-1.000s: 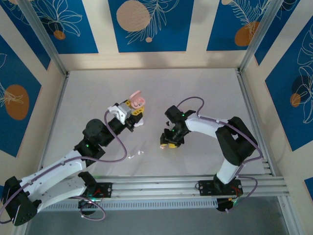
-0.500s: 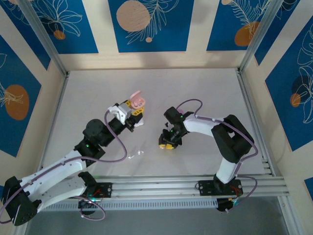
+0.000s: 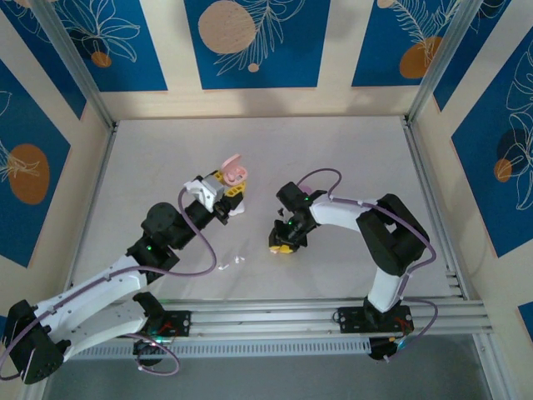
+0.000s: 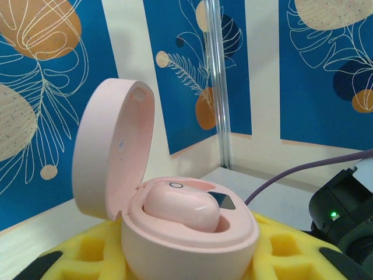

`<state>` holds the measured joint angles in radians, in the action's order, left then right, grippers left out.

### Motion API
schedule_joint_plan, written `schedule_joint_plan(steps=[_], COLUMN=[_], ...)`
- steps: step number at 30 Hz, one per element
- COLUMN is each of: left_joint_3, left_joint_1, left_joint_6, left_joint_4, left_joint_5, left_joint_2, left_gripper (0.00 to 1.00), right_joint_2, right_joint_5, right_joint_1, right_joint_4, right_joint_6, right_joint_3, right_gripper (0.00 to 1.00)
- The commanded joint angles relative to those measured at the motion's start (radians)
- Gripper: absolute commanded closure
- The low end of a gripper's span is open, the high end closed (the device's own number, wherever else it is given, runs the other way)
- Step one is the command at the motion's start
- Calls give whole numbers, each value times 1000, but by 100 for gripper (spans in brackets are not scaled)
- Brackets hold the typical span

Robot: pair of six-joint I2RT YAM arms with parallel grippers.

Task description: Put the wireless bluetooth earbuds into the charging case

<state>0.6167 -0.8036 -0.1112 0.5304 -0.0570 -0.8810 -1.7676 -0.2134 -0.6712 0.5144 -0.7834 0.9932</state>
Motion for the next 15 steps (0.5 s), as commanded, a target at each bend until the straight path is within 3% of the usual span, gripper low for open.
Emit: schedule_joint_plan(steps=[1,15], left_joint_3=[16,18], left_joint_1=[-10,-10], left_joint_6=[13,18], left_joint_4=[28,32], left_joint_5=[9,14], left_joint_2=[-7,-17], left_gripper=[76,76], right_joint_2=[-10,-24], right_joint_5=[-4,21], right_joint_1=[-16,-25], right_joint_4=[1,-7], right_joint_6=[23,41], right_joint_3=[28,54], right_gripper=[69,71])
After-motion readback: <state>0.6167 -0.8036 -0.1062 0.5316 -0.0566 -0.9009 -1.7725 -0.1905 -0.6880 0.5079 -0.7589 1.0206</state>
